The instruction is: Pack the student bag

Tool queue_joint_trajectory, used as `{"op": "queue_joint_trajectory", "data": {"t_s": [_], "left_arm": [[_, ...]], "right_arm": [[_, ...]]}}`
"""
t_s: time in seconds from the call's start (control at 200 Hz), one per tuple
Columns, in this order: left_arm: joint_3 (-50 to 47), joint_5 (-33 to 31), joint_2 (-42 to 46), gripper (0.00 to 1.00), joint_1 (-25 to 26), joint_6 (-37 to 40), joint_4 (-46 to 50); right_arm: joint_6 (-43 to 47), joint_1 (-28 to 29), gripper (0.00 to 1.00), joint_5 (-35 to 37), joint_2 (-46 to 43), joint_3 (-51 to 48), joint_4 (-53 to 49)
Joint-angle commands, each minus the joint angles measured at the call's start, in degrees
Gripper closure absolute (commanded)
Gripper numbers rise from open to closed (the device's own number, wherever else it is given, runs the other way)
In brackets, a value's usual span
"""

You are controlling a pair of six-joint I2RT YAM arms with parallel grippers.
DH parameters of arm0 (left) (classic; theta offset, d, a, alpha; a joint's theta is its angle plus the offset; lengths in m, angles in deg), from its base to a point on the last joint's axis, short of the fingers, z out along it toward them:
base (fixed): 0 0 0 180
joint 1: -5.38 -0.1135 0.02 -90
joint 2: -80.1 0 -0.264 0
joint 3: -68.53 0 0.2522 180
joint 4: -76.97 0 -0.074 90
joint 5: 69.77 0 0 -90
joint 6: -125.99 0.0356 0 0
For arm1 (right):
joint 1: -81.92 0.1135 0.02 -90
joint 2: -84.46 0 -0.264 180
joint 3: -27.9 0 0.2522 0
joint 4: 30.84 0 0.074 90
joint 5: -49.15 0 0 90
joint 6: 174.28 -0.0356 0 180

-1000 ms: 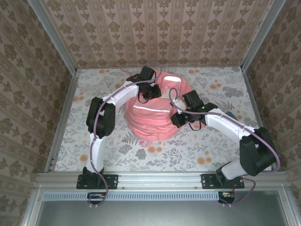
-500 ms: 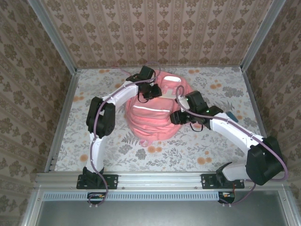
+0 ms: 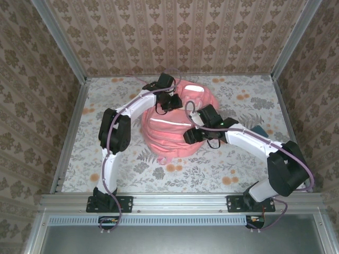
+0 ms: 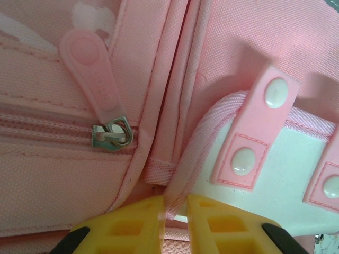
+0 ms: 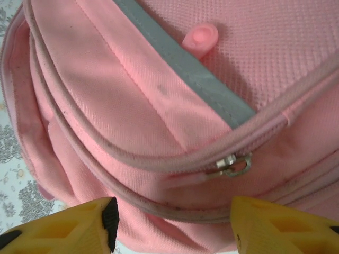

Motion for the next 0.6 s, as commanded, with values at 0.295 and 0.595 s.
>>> {"op": "queue_joint_trajectory", "data": {"t_s": [0.295,0.595], "left_arm": [[-0.66,-2.20,-4.77,0.81,-1.40,1.54,2.41],[-0.67,-1.41,-4.86,0.81,-1.58,1.54,2.08]], "right_arm": [[4.85,1.94,0.52,5.67,4.02,3.66,-0.61],[8.41,3.17,0.48,8.10,5.28,4.62,-1.64]]}}
